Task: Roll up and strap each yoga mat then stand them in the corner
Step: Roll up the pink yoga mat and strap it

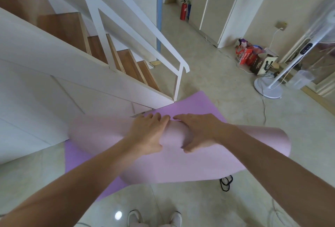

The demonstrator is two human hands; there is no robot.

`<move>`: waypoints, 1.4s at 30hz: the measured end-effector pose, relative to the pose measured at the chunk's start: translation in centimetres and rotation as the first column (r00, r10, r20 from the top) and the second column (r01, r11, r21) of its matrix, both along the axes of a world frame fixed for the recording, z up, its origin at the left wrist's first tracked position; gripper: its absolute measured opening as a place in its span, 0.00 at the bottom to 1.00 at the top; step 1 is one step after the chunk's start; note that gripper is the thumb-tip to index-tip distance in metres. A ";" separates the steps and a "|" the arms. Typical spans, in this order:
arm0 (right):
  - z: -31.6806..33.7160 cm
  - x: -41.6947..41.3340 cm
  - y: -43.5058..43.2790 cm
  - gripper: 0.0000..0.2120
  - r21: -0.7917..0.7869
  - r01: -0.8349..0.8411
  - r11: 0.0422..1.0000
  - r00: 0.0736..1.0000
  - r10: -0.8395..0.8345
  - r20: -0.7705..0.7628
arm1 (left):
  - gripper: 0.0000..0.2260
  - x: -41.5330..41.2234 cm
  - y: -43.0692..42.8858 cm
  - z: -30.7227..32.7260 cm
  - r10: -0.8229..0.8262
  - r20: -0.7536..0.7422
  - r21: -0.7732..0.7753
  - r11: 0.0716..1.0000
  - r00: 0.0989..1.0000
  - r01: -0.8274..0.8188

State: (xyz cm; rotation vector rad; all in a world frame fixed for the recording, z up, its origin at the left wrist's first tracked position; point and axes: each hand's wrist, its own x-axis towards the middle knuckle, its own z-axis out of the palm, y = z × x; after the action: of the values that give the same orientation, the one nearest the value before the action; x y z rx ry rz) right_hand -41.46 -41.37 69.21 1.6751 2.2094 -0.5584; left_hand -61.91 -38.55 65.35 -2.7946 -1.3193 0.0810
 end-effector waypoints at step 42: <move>-3.2 -2.1 -1.2 0.52 0.529 -0.209 0.822 0.975 0.136 0.173 | 0.37 -2.5 2.9 5.0 0.257 0.010 -0.659 0.729 0.966 -0.186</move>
State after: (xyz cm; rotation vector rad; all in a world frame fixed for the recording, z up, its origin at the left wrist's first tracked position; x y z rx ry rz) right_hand -43.52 -42.60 66.05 1.6572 2.5388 0.2586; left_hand -64.36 -35.68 70.32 -3.1841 -1.9792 0.5201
